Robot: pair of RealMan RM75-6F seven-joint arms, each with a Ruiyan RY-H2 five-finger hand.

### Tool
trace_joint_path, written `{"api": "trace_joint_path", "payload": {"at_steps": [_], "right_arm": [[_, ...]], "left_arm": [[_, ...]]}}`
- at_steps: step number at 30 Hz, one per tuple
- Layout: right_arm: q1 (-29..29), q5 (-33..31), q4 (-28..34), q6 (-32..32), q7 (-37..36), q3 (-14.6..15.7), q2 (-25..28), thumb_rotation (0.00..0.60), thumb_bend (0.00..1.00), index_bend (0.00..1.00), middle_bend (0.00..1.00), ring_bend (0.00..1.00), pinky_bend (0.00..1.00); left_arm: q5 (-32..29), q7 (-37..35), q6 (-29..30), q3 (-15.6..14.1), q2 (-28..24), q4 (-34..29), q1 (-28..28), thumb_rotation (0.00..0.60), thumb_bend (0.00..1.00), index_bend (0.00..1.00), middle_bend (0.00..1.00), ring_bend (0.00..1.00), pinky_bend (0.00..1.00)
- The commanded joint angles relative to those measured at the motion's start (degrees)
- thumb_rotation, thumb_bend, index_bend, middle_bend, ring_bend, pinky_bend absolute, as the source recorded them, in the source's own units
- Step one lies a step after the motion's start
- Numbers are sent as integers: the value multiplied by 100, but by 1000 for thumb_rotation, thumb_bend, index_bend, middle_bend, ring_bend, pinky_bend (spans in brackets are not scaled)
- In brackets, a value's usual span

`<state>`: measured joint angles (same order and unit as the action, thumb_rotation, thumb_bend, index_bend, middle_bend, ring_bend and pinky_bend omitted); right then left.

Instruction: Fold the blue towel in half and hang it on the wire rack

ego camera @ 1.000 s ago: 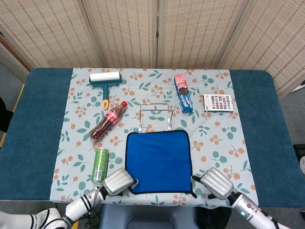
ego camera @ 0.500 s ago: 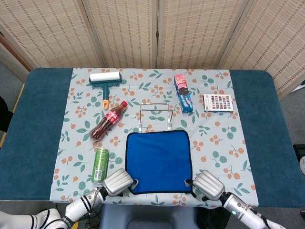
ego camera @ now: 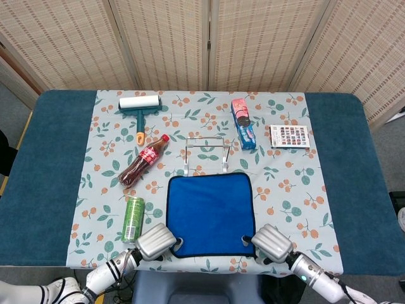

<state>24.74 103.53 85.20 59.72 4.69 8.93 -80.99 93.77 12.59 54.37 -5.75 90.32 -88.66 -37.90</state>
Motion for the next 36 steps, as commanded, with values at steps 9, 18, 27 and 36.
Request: {"api": "trace_joint_path", "payload": {"at_steps": [9, 18, 27, 36], "right_arm": [[96, -149, -51, -92, 26, -7, -106, 600, 207, 429, 840, 842, 993], [173, -204, -104, -65, -48, -24, -166, 600, 257, 450, 844, 844, 996], [207, -194, -248, 103, -183, -66, -324, 600, 326, 545, 868, 860, 1000], [209, -172, -316, 349, -279, -123, -423, 600, 404, 685, 900, 879, 1000]], "left_arm": [[3, -29, 19, -4, -1, 11, 2, 600, 445, 591, 1000, 923, 1000], [5, -63, 38, -6, -10, 29, 5, 600, 445, 591, 1000, 923, 1000], [6, -117, 72, 8, -23, 58, 9, 600, 444, 592, 1000, 923, 1000], [42, -382, 153, 68, -67, 36, -21, 600, 445, 595, 1000, 923, 1000]]}}
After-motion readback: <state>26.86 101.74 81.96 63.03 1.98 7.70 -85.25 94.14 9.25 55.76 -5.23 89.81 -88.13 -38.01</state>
